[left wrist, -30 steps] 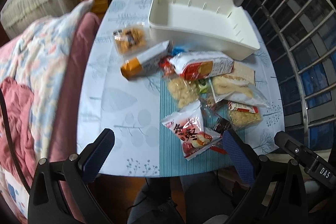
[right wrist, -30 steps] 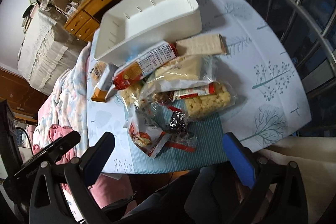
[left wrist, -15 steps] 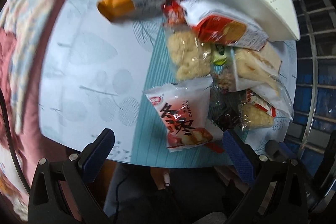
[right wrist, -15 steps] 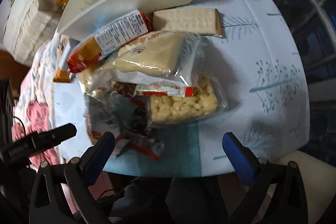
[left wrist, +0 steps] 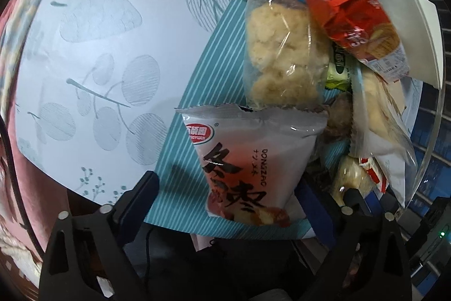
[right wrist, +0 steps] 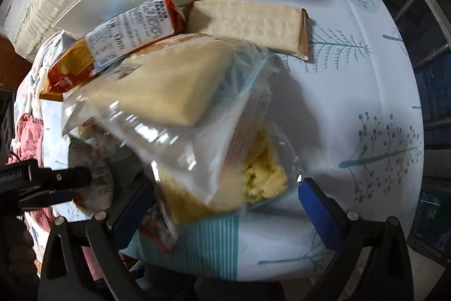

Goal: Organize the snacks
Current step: 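Grasp the white Dongzao bag with the left tool while the right tool grasps the clear bag of yellow puffs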

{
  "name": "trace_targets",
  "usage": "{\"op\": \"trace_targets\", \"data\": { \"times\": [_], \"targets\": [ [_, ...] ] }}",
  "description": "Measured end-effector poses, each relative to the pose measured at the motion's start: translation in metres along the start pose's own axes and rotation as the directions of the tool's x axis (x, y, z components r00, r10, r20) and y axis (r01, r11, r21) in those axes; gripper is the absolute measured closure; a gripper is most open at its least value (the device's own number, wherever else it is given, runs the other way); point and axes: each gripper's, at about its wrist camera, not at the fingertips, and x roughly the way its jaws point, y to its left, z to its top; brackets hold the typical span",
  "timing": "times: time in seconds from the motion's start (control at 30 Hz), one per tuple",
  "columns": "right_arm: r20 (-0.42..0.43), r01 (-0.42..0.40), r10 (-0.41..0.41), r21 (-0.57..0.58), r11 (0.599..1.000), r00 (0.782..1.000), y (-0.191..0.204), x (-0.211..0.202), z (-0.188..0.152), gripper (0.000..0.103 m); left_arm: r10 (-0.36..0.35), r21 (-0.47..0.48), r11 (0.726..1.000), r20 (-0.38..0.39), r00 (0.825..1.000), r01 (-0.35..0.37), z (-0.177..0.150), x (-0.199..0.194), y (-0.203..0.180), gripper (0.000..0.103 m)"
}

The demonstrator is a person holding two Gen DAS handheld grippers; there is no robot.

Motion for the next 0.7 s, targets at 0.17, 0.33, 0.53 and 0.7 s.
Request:
{"op": "trace_targets", "data": {
  "times": [0.17, 0.33, 0.53, 0.7],
  "targets": [
    [0.014, -0.014, 0.014, -0.038, 0.999, 1.0, 0.004, 0.014, 0.008, 0.0, -0.026, -0.024, 0.999, -0.025, 0.999, 0.026, 0.001, 0.013, -0.001, 0.025],
    [0.016, -0.011, 0.012, -0.057, 0.998, 1.0, 0.012, 0.028, 0.022, 0.0, -0.036, -0.042, 0.999, -0.032, 0.999, 0.035, 0.007, 0.024, -0.007, 0.046],
    [0.039, -0.003, 0.006, -0.074, 0.997, 0.999, 0.019, 0.034, 0.034, 0.004, -0.04, -0.051, 0.998, -0.038, 0.998, 0.038, 0.013, 0.023, -0.004, 0.05],
    [0.053, -0.002, 0.006, -0.081, 0.997, 0.999, 0.027, 0.033, 0.038, 0.011, -0.046, -0.051, 0.998, -0.044, 0.998, 0.043, 0.016, 0.011, -0.009, 0.051]
  ]
}}
